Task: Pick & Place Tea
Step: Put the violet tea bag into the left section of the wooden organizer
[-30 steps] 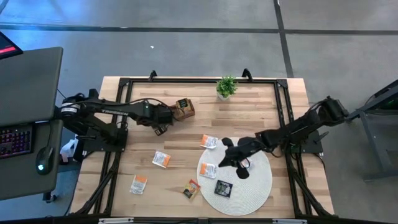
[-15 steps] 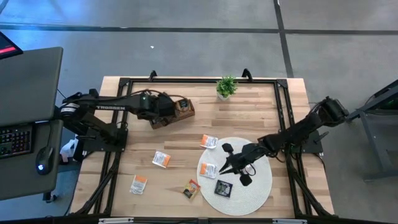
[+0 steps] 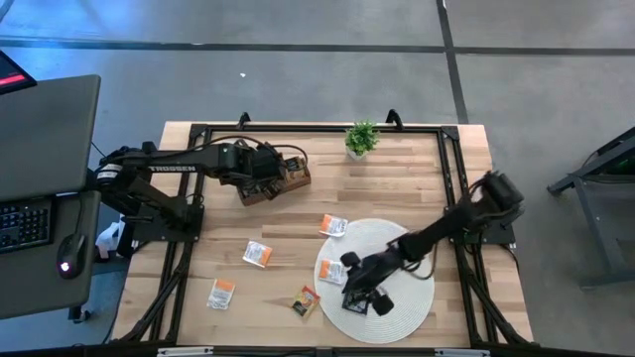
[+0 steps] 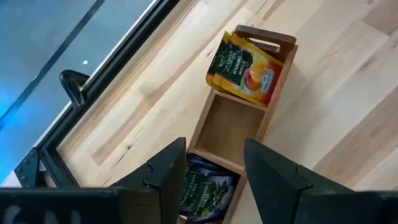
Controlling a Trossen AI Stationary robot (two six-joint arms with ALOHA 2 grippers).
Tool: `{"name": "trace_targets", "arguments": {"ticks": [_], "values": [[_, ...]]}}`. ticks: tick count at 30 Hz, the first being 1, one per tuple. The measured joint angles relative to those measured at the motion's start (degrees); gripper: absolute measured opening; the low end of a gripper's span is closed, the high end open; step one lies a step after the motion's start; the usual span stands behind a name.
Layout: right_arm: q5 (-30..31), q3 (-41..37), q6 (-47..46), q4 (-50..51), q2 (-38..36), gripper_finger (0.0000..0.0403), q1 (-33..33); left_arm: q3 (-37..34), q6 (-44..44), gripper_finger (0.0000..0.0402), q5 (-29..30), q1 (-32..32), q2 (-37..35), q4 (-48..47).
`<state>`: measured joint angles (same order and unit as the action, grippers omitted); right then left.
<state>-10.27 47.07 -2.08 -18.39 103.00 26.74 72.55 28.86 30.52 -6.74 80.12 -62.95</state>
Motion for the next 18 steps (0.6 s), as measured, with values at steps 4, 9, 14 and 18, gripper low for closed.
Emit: {"name": "trace_targets", "arguments": {"ticks": [4,9,14,18], "values": [[0.1,8.5,4.1,15.0,5.5,0.0165,0.0,0.0,0.0,0.0159,-0.5,0.0,0.0,0.0],[0.3,13.5,7.7,23.2,8.0,0.0165,-0.6,0.0,-0.3,0.0159,-2.0,0.0,0.0,-0.1],[2.4,11.8,8.3,22.7,8.0,0.0162,-1.3,0.0,-2.1,0.0159,-3.0,0.0,0.0,-0.2],[2.6,8.8,6.1,22.1,7.9,0.0134,-2.4,0.0,-2.2,0.0159,-3.0,0.0,0.0,-0.1]]}}
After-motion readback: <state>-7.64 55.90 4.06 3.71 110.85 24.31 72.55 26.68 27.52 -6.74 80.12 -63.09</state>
